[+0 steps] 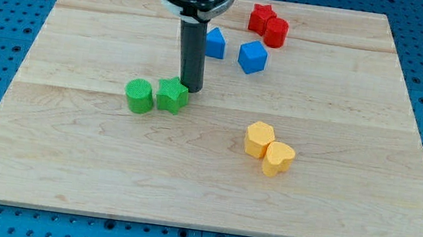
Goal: Separate the red star and red circle
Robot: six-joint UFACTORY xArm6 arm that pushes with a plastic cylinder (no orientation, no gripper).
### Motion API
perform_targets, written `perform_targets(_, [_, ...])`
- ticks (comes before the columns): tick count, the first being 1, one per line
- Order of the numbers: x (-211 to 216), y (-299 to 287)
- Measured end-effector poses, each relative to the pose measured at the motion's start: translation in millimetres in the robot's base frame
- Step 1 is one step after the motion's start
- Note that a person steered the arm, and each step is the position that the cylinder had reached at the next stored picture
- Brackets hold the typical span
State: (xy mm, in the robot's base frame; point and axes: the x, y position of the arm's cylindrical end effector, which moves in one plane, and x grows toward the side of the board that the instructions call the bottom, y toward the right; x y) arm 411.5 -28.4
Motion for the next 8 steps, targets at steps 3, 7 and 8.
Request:
perform_targets(3, [-58.1, 152.3])
perform_targets(7, [-139.2, 36.0])
perform_targets(8, [-182.1, 25.0])
